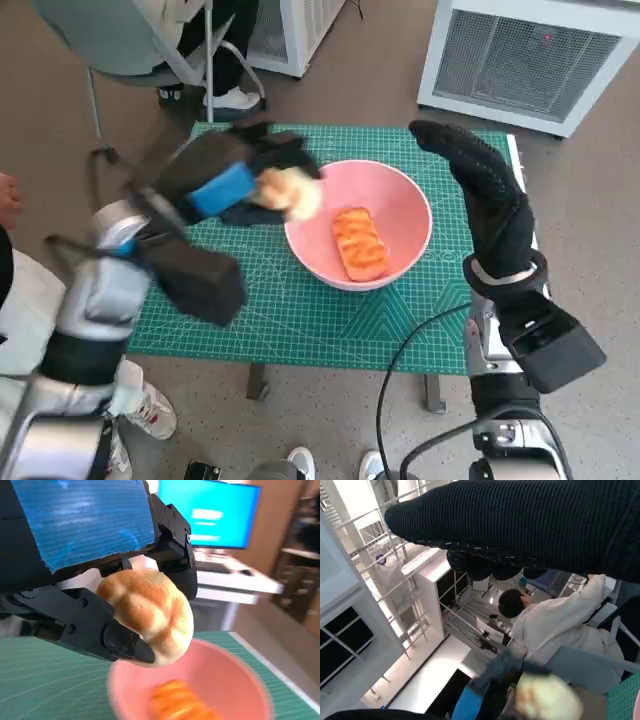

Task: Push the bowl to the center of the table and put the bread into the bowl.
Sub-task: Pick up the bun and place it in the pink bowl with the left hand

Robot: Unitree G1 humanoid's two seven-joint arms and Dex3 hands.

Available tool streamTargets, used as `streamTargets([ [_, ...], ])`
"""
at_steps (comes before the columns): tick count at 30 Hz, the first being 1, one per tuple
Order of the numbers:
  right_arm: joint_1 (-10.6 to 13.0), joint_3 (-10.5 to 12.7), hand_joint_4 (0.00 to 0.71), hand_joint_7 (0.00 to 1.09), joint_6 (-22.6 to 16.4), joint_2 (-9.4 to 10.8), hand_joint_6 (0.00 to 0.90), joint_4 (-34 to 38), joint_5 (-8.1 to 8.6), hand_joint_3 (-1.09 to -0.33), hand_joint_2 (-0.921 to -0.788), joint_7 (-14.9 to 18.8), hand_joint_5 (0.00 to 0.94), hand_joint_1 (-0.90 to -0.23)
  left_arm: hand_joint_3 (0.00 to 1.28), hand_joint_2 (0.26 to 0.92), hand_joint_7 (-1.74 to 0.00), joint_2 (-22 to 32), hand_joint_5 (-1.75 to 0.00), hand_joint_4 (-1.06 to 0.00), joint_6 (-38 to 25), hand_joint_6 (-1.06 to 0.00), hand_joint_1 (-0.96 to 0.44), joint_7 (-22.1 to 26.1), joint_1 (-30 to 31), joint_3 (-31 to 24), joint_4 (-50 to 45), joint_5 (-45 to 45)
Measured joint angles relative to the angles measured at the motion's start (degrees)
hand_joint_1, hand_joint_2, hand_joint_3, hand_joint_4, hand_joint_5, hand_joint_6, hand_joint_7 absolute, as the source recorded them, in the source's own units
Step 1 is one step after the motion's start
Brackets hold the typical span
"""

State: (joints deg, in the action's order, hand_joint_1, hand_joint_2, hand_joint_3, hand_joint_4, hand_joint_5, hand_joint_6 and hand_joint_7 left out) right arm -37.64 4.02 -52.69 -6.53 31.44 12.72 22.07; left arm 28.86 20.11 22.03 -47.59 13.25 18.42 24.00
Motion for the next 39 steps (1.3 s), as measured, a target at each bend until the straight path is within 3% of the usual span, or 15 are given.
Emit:
streamTargets([
  [5, 0.3, 0.0, 0.236, 0.75, 0.1, 0.0, -0.001, -0.5, -0.05, -0.809, -0.921, 0.0, 0.209, -0.571, 0.13, 0.921, -1.34, -3.6, -1.14, -0.62, 2.8, -0.55, 0.00, -2.3, -4.3, 2.0, 9.0, 0.8],
  [7, 0.4, 0.0, 0.232, 0.74, 0.1, -0.1, -0.001, -0.8, -0.09, -0.807, -0.921, 0.0, 0.216, -0.571, 0.22, 0.921, -1.42, -4.6, -1.26, -0.52, 3.3, -0.45, 0.00, -2.7, -5.4, 2.6, 12.1, 0.9],
  [8, 0.4, 0.0, 0.232, 0.74, 0.1, -0.1, -0.001, -0.9, -0.12, -0.806, -0.921, 0.0, 0.218, -0.571, 0.22, 0.907, -1.29, -4.9, -1.12, -0.45, 3.3, -0.40, 0.00, -2.7, -5.6, 2.8, 13.1, 0.9],
  [10, 0.6, 0.1, 0.230, 0.73, 0.1, -0.2, -0.001, -1.2, -0.19, -0.803, -0.921, 0.0, 0.224, -0.572, 0.15, 0.896, -0.75, -5.4, -0.52, -0.33, 2.2, -0.30, -0.03, -1.8, -6.0, 3.7, 14.7, 1.1],
  [11, 0.7, 0.2, 0.229, 0.73, 0.1, -0.2, -0.001, -1.2, -0.23, -0.801, -0.921, 0.0, 0.226, -0.572, 0.11, 0.892, -0.58, -5.6, -0.33, -0.29, 1.2, -0.27, -0.05, -0.9, -6.1, 4.2, 15.1, 1.3],
  [13, 0.7, 0.3, 0.229, 0.73, 0.1, -0.3, -0.001, -1.3, -0.35, -0.800, -0.921, 0.0, 0.229, -0.572, 0.07, 0.891, -0.40, -5.8, -0.17, -0.24, -1.7, -0.25, -0.08, 1.5, -6.1, 5.3, 15.3, 2.0],
  [16, 0.9, 0.5, 0.228, 0.72, 0.1, -0.5, -0.001, -1.5, -0.55, -0.797, -0.921, -0.1, 0.232, -0.572, 0.04, 0.890, -0.27, -6.0, -0.06, -0.19, -5.7, -0.24, -0.12, 4.6, -6.0, 6.5, 15.1, 2.8],
  [20, 0.9, 0.7, 0.227, 0.72, 0.1, -0.9, -0.001, -1.6, -0.68, -0.795, -0.921, -0.2, 0.236, -0.570, 0.02, 0.892, -0.20, -6.1, -0.01, -0.15, -8.7, -0.23, -0.18, 6.1, -5.8, 7.0, 14.4, 3.0],
  [25, 0.9, 1.1, 0.226, 0.72, 0.0, -1.2, -0.001, -1.5, -1.18, -0.793, -0.921, -0.6, 0.240, -0.576, 0.02, 0.910, -0.16, -6.0, 0.00, -0.13, -7.4, -0.21, -0.26, 4.6, -5.4, 6.7, 14.1, 2.9],
  [33, 0.9, 1.5, 0.224, 0.72, -0.4, -1.2, -0.001, -1.2, -1.96, -0.791, -0.921, -1.6, 0.242, -0.576, 0.10, 0.920, -0.15, -7.4, -0.01, -0.14, 1.2, -0.22, -0.31, -4.7, -2.6, 2.5, 15.8, -0.7],
  [39, 0.7, 1.5, 0.224, 0.72, -0.4, -1.2, -0.001, -1.1, -2.41, -0.788, -0.921, -2.2, 0.242, -0.580, 0.17, 0.921, -0.15, -10.0, -0.03, -0.20, 4.3, -0.26, -0.32, -10.3, 0.1, -2.3, 15.6, -5.9],
])
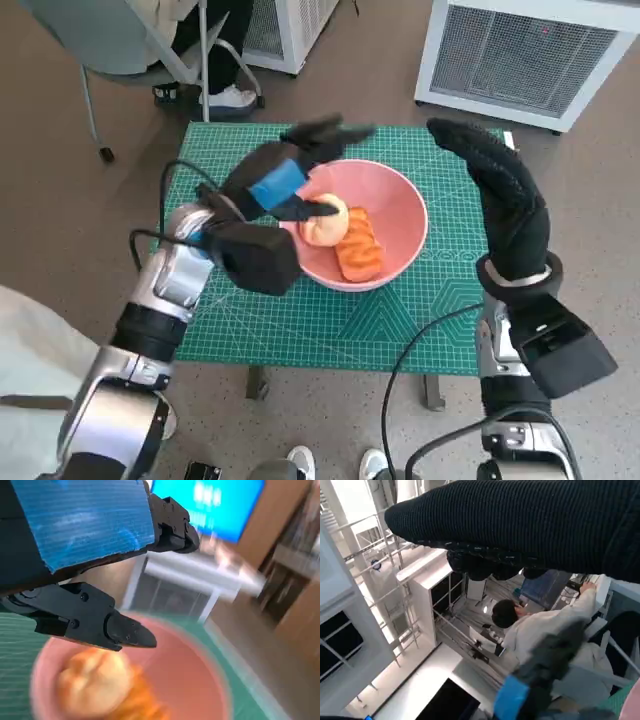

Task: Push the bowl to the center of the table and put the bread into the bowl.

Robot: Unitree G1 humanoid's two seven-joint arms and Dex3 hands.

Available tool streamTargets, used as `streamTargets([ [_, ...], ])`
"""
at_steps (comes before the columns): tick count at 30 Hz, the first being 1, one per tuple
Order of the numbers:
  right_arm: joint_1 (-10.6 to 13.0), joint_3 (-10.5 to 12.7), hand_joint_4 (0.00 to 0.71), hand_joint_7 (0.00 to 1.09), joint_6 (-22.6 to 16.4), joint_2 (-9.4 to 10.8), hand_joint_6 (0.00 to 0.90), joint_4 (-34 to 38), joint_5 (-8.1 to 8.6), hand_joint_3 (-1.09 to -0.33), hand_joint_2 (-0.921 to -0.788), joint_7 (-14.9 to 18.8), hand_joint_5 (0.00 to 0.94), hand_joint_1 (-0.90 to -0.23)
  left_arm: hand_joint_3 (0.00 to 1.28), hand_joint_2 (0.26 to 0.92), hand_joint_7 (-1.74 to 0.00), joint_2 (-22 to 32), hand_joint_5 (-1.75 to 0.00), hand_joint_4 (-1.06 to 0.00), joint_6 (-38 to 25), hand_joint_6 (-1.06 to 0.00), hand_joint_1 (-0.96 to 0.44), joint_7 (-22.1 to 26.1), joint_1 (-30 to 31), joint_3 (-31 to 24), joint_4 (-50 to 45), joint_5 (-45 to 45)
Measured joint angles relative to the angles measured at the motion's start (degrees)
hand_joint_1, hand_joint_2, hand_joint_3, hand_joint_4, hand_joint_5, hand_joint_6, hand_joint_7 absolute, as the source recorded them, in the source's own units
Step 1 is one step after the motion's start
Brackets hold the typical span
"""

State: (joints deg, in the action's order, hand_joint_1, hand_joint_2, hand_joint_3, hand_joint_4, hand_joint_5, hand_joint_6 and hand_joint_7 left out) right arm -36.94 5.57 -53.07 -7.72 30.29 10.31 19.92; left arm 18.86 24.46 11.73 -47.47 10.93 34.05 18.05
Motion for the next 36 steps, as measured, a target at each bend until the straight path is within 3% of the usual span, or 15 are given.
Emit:
streamTargets([
  [9, -0.6, 0.0, 0.227, 0.72, 0.2, 0.0, -0.001, -0.2, -0.52, -0.786, -0.921, -0.9, 0.240, -0.578, 0.24, 0.921, -0.20, -4.9, -0.07, -0.33, 3.8, -0.34, -0.31, -6.8, 6.0, -5.9, -5.9, -6.4],
  [14, -1.3, 0.2, 0.233, 0.71, 0.5, 0.0, -0.001, -0.6, -1.34, -0.797, -0.921, -2.3, 0.237, -0.562, 0.29, 0.921, -0.41, -8.5, -0.03, -0.40, 6.0, -0.27, -0.32, -9.1, 9.7, -8.2, -11.0, -10.9],
  [24, -3.3, 0.4, 0.242, 0.71, 2.2, 0.9, -0.001, -1.7, -1.77, -0.804, -0.921, -5.6, 0.226, -0.556, 0.35, 0.921, -0.53, -14.0, -0.01, -0.41, 9.5, -0.19, -0.31, -7.8, 14.8, -9.7, -17.6, -19.8],
  [36, -4.1, -0.1, 0.259, 0.75, 4.4, 2.0, 0.000, -3.5, -2.81, -0.813, -0.921, -7.5, 0.187, -0.547, 0.35, 0.921, -0.54, -14.3, -0.01, -0.42, 11.6, -0.19, -0.32, -3.8, 16.2, -10.8, -19.8, -23.1],
])
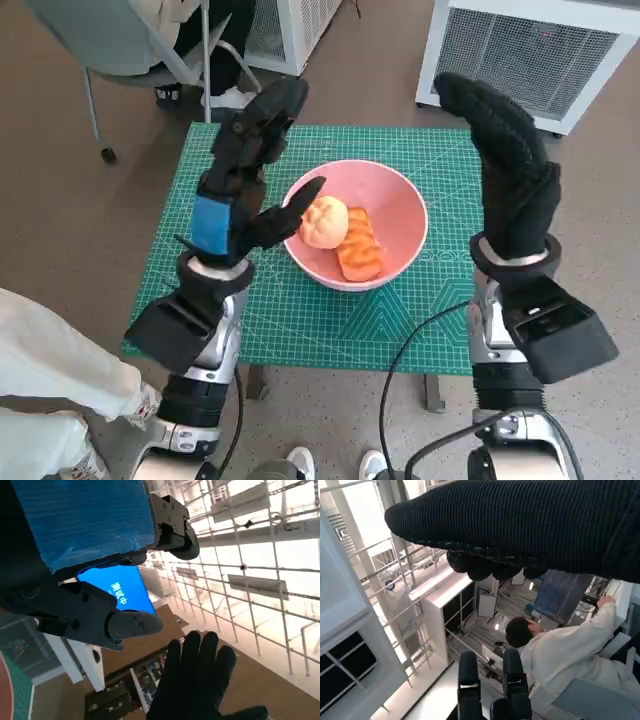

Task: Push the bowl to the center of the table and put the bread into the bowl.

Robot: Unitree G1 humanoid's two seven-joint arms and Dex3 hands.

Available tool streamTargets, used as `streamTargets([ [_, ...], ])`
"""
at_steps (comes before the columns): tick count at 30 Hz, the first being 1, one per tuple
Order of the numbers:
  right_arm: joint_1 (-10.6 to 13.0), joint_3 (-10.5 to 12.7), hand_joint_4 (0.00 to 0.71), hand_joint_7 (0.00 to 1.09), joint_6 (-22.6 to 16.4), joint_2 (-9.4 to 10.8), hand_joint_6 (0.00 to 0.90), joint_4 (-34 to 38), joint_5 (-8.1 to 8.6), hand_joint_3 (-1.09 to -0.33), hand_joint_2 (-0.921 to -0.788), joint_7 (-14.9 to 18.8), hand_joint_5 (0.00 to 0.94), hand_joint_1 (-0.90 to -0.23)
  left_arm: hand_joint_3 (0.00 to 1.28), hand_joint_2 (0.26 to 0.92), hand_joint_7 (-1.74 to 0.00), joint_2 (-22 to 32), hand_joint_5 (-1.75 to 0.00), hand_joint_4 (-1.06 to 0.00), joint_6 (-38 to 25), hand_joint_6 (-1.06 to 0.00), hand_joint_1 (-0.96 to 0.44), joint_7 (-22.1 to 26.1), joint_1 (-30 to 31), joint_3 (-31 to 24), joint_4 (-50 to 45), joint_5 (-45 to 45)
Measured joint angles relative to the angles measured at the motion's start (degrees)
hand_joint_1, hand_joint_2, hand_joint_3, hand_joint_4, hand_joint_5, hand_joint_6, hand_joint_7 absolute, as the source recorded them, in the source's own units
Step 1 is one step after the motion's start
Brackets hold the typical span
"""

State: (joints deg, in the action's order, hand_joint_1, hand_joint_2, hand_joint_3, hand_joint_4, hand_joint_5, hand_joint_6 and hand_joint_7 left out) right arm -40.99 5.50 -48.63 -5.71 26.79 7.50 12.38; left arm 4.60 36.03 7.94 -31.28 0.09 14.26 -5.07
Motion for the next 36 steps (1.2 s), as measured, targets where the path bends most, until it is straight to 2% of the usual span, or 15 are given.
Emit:
streamTargets([
  [15, -0.2, -0.8, 0.318, 0.81, 3.1, 0.7, 0.028, -2.6, 0.41, -0.765, -0.921, -0.3, 0.164, -0.554, 0.35, 0.921, -0.53, 0.4, -0.02, -0.44, 0.0, -0.20, -0.34, 3.4, 0.0, -1.8, -0.2, -2.8],
  [36, -0.6, -0.8, 0.344, 0.80, 3.6, 0.6, 0.040, -3.5, 0.87, -0.746, -0.921, -0.3, 0.151, -0.578, 0.35, 0.921, -0.50, 0.6, 0.00, -0.42, -1.4, -0.21, -0.32, 5.4, -0.6, -3.0, -0.5, -4.2],
])
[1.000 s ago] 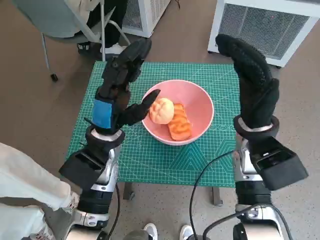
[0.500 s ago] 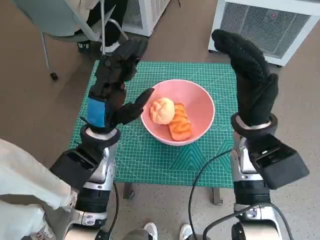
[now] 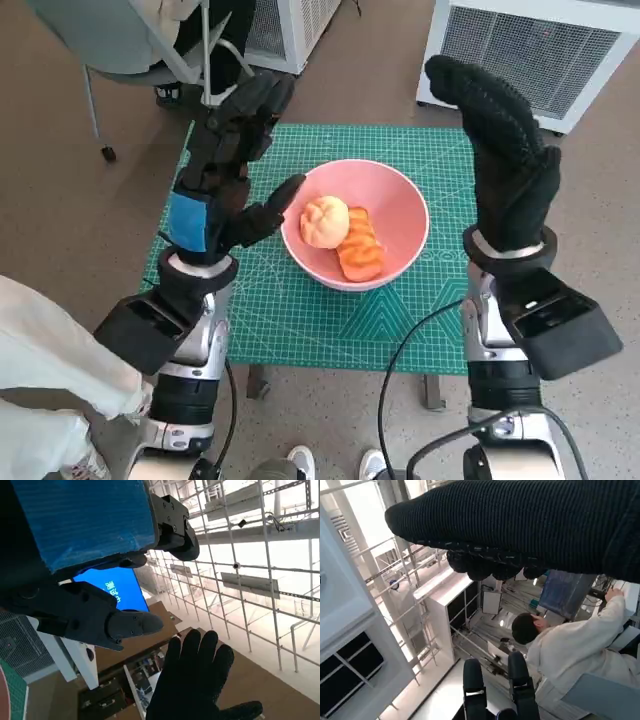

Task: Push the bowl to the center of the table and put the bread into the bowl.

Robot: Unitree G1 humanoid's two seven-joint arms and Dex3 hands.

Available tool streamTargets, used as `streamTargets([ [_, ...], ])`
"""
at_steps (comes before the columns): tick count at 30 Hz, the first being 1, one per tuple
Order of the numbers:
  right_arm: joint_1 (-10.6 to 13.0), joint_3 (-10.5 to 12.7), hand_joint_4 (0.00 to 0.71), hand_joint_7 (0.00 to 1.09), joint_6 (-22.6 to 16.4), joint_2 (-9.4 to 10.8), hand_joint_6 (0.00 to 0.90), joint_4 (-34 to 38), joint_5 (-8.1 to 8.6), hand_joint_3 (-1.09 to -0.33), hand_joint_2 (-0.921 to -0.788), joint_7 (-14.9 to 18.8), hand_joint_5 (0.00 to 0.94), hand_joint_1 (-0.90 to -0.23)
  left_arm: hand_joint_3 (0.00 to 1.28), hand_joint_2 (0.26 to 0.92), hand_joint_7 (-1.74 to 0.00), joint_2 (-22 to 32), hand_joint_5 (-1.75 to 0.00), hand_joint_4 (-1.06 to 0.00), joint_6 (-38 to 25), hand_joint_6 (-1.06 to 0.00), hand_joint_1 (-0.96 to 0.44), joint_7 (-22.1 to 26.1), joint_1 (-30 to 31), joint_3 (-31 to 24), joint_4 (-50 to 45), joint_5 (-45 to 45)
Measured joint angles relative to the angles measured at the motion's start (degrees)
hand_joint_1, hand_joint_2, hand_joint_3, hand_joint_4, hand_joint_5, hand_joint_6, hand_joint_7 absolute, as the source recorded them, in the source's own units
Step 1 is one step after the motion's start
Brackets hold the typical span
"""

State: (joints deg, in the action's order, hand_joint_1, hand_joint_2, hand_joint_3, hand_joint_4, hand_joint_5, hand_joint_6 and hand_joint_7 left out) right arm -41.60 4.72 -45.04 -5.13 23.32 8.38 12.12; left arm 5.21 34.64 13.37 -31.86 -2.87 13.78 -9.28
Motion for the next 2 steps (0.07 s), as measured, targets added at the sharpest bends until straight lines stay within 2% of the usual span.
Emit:
streamTargets([
  [2, 0.0, 0.0, 0.345, 0.80, 0.0, 0.0, 0.041, 0.0, -0.01, -0.747, -0.921, 0.0, 0.150, -0.578, 0.35, 0.921, -0.50, 0.1, 0.00, -0.42, 0.0, -0.21, -0.32, 0.2, -0.2, -0.1, 0.0, 0.0],
])
